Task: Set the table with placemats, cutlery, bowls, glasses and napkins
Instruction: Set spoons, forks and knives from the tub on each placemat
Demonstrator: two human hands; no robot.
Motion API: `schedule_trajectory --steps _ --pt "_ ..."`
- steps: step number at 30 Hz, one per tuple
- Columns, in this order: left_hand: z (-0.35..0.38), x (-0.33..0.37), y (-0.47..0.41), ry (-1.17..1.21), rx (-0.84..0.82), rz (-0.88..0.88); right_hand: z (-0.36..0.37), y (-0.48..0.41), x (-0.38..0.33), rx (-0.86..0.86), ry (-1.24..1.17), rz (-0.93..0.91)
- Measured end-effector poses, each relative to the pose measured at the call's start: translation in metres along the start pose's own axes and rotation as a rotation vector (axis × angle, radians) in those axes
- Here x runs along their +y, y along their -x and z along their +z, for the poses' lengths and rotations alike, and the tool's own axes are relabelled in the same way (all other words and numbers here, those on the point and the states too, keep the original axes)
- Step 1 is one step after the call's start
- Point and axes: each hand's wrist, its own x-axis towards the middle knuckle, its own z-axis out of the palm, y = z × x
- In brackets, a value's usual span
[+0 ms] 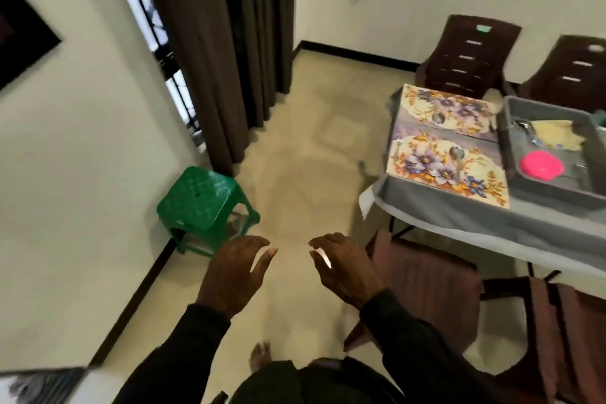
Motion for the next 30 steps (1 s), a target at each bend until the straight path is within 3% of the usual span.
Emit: schedule_trajectory --steps 7,15,21,30 --pt "0.011 -0.022 -0.121 0.059 -0.118 0.193 -0.015 -0.052 0.022 0.108 0.004 0.207" --pt "0.066 -0.013 -0.256 0.087 -0.172 0.333 -0.025 -0.119 0.121 0.162 0.033 0.376" --pt "0.095 0.015 -0.363 0.073 -0.211 0.342 -0.051 -0.180 0.203 0.295 0.036 0.452" --pt "0.145 0.072 -0.491 0.105 -0.263 0.464 -0.090 -0.230 0.302 0.327 0.110 0.537"
